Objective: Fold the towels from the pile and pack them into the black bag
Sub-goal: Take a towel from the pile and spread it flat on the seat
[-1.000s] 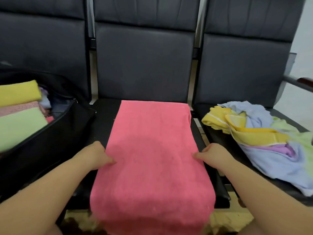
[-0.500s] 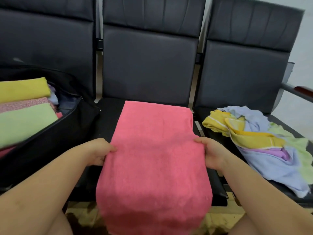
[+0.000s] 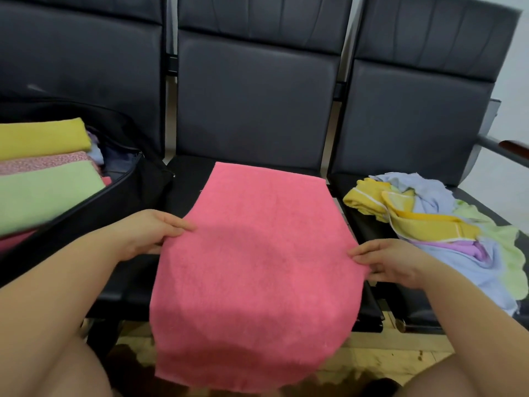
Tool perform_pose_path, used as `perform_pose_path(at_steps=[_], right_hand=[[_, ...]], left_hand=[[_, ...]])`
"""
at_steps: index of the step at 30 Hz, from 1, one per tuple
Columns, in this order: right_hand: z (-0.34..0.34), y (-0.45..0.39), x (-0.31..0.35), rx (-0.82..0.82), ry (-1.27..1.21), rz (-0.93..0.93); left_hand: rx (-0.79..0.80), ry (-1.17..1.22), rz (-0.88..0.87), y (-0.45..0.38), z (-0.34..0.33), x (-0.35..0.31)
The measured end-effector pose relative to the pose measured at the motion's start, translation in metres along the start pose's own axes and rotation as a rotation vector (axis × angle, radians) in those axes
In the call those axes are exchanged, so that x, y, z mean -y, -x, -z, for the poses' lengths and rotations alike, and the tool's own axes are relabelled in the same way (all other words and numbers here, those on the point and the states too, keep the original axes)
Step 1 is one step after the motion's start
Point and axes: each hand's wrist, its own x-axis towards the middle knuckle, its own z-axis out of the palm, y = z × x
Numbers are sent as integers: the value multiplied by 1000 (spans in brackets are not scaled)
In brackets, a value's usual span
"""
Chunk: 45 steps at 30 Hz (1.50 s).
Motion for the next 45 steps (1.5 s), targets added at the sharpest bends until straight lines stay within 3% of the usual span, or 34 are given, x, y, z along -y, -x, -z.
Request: perform_pose_path(at_steps=[4,7,9,11,14,17,19,21,26,29,31,33,36,38,41,45], right_hand=[[4,11,-1,78,-127,-5],[6,19,-3,193,-148,-33],[4,26,-6,268,-8,-70],[-2,31,-11,268,300,-47],[-7,36,-13,160,617,98],[-6,48,-6,62,759,200],[-3,61,2,-46,786,281],[7,68,7,-125,616,348],[21,97,22,96,-209,322],[27,114,33,93,-391,351],[29,110,35,16,-422,387],[20,103,37,-101,-320,435],[17,88,36,-331,273,487],[21,78,38,-392,474,483],[22,59,44,-430,569,441],[18,27,47,-468,466,394]], left_hand=[[76,-20,-57,8,8,5],[124,-256,-117,18,13,9],[92,-527,-160,25,13,11],[57,-700,-242,30,11,13],[82,-836,-323,38,8,15],[21,-979,-337,45,15,12],[-47,-947,-457,52,22,8],[-118,-781,-529,65,29,0],[58,151,-425,101,28,-22],[-108,319,-518,112,26,-35],[-18,362,-484,108,28,-37],[5,228,-474,98,31,-34],[-238,-328,-494,78,31,-33],[-333,-526,-458,65,30,-33],[-308,-485,-370,45,22,-37],[-378,-248,-346,15,14,-39]])
